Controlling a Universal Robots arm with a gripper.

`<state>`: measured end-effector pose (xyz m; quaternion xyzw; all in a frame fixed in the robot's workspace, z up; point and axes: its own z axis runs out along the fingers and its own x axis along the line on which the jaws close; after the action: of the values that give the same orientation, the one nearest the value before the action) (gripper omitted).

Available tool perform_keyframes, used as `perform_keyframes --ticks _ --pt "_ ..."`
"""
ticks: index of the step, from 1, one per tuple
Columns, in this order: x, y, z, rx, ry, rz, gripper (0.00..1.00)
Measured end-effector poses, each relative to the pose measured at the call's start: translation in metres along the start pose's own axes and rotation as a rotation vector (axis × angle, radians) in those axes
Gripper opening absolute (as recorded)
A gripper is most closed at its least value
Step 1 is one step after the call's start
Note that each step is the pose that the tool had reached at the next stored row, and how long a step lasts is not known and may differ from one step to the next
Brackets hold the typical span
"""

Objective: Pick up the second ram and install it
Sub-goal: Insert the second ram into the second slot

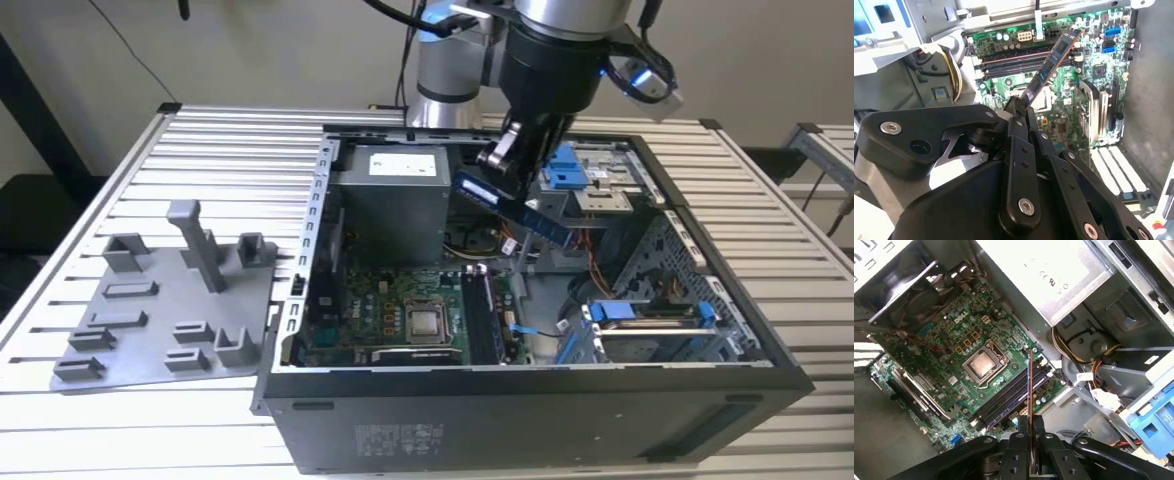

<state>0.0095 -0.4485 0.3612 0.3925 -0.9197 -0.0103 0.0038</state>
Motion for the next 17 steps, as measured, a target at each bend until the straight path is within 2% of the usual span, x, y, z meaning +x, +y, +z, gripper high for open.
perform_keyframes --ticks 17 --pt "0.0 0.0 0.0015 0.0002 -0.0049 0.224 0.14"
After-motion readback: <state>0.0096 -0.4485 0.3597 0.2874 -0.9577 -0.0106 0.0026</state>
